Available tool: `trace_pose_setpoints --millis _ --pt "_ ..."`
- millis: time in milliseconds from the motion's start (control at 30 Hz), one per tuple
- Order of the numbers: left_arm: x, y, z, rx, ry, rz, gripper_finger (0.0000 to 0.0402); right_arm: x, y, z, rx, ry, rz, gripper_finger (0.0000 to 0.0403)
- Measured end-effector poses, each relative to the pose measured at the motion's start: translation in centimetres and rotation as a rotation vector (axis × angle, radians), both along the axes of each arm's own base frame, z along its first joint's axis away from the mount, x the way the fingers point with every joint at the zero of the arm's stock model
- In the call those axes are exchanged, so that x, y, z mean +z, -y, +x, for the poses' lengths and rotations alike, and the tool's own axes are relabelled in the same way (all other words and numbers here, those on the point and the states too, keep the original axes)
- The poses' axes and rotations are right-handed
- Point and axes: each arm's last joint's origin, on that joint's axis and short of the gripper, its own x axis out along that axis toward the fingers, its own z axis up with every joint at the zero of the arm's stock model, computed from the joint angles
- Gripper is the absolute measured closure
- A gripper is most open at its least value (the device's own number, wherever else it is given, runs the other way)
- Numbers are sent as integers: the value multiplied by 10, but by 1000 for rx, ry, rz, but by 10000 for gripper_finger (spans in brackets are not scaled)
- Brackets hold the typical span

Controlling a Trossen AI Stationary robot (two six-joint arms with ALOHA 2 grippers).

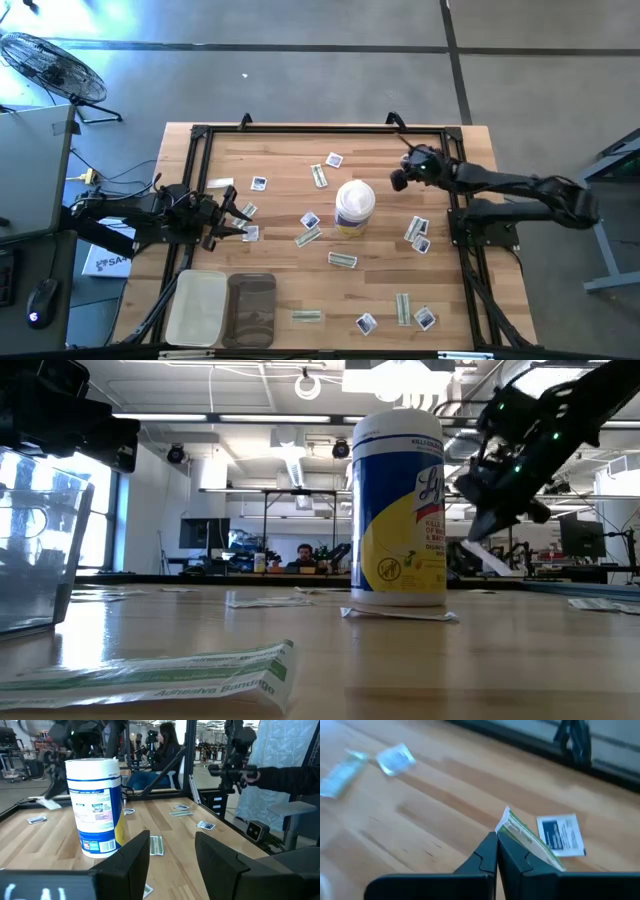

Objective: Pick & Place First Aid Supplies
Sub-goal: Put the bandage into the black transparent bin

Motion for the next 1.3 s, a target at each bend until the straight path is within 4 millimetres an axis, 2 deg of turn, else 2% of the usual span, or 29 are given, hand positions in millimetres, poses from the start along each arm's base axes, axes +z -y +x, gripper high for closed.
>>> trace_pose_setpoints --millis 167,333,533,733,900,1100,1300 --pt "0 0 0 0 0 0 247 38 -12 -5 64 138 -89 402" --pt "0 0 0 0 0 0 247 78 -29 7 185 238 -157 403" --pt "0 0 0 0 0 0 247 118 -55 42 328 261 -235 403" --pt "0 0 0 0 0 0 247 148 -87 95 523 286 -309 403" --pt "0 0 0 0 0 0 247 154 -119 144 683 294 -343 403" --pt "0 0 0 0 0 0 247 138 -159 199 869 326 -301 403" --pt "0 0 0 0 0 0 247 121 -200 243 1012 337 -252 403"
